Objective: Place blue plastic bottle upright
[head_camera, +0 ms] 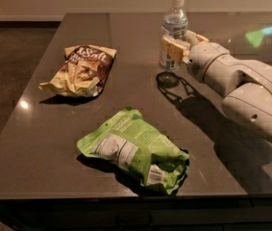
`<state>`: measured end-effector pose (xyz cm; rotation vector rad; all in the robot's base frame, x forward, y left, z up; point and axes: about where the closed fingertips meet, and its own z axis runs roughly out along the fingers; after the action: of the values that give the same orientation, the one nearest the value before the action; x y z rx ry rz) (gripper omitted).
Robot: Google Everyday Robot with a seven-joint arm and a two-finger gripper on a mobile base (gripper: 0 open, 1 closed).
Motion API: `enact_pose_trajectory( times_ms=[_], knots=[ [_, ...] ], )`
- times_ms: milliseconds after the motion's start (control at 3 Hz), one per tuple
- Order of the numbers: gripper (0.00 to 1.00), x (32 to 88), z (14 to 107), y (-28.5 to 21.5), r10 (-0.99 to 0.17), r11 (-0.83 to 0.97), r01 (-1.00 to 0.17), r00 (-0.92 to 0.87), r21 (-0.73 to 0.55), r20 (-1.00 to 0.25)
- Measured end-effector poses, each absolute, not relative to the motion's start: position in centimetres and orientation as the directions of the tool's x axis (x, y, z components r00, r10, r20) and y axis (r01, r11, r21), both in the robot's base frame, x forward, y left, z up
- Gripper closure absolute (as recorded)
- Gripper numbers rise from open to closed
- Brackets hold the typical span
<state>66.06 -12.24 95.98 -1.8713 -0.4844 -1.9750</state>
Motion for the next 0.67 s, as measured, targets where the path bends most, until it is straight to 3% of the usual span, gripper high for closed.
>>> enact_pose_trajectory(
  times_ms=[667],
  knots=[
    [1.0,66.43,94.29,-12.52,-0.024,-0.874,0.486,-0.001,-0.021,1.0]
  ],
)
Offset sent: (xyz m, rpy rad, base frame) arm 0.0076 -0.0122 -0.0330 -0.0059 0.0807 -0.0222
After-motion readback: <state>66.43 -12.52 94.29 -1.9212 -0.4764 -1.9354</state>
